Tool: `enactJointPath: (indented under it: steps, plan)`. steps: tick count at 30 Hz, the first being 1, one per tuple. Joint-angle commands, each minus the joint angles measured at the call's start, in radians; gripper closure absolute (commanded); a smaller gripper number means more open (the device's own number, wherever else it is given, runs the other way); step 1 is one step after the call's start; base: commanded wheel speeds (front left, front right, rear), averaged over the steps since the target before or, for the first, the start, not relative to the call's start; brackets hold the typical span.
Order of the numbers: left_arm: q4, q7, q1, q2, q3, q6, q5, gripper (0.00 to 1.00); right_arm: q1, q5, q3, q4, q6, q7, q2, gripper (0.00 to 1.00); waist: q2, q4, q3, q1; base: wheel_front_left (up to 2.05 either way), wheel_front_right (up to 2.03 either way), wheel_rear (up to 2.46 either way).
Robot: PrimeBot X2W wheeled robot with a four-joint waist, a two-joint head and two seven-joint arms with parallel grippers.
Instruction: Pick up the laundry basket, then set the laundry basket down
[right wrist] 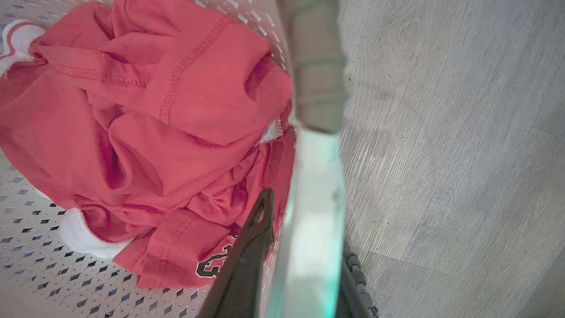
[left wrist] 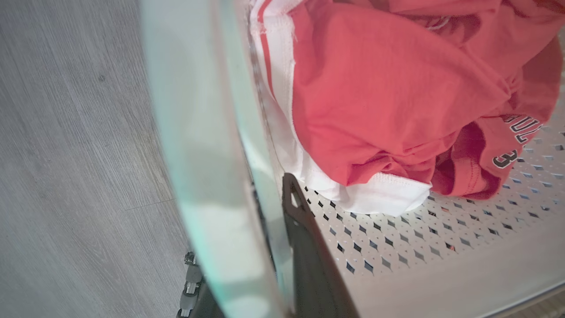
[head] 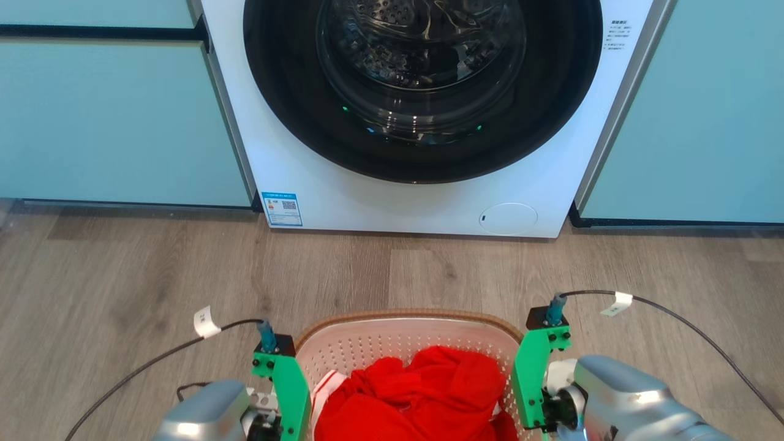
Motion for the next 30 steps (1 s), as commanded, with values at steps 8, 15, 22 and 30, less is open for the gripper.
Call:
enactJointPath:
  steps: [8, 15, 22, 30]
  plan:
    - [-0.036, -0.006, -0.049, -0.006, 0.009, -0.008, -0.005, 1.00, -0.023, 0.010, 0.007, -0.032, 0.008, 0.000, 0.016, 1.00, 0.0000, 0.002, 0.009, -0.0001, 0.00, 0.00, 0.00]
    - [-0.036, -0.015, -0.053, -0.007, 0.009, -0.008, -0.002, 1.00, -0.026, 0.012, 0.009, -0.030, 0.008, -0.010, 0.015, 1.00, 0.0000, 0.002, 0.038, -0.0001, 0.00, 0.00, 0.00]
    - [-0.041, -0.042, -0.073, -0.013, 0.009, -0.008, 0.000, 1.00, -0.051, 0.004, 0.009, -0.027, 0.008, -0.037, 0.006, 1.00, 0.0000, -0.001, 0.132, -0.0001, 0.00, 0.00, 0.00]
    - [-0.057, -0.102, -0.151, -0.021, 0.009, -0.008, 0.012, 1.00, -0.143, -0.019, 0.009, -0.008, 0.008, -0.106, -0.012, 1.00, 0.0000, 0.000, 0.333, -0.0001, 0.00, 0.00, 0.00]
